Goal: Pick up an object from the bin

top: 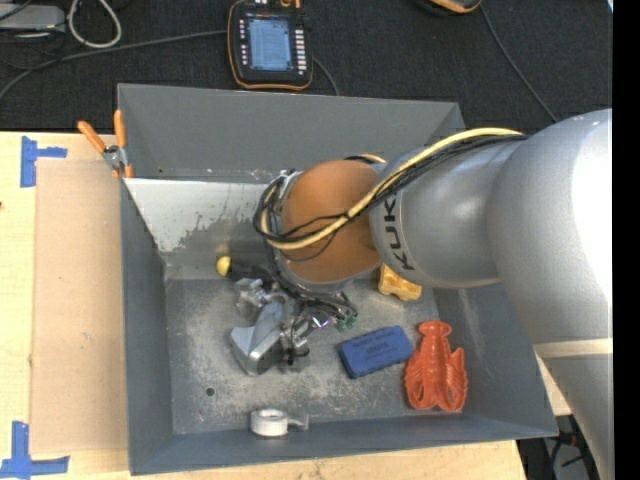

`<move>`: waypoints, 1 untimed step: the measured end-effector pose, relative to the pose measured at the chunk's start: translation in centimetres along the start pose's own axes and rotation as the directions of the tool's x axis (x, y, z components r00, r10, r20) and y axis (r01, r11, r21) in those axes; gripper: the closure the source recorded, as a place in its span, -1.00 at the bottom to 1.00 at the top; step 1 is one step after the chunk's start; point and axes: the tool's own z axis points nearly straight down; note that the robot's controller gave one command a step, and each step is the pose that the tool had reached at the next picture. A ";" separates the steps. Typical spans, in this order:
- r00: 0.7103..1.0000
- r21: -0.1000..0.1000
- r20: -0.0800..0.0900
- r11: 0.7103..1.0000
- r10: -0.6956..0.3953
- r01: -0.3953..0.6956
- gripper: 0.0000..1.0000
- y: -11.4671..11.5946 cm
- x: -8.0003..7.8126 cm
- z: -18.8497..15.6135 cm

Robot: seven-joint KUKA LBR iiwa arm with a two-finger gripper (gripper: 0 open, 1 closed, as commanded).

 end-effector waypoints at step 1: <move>0.975 0.000 0.003 0.975 0.224 -0.224 -1.00 -0.5 1.7 -0.5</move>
Offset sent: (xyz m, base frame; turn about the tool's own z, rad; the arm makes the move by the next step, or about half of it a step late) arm -0.0011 -0.0012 0.0006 0.0265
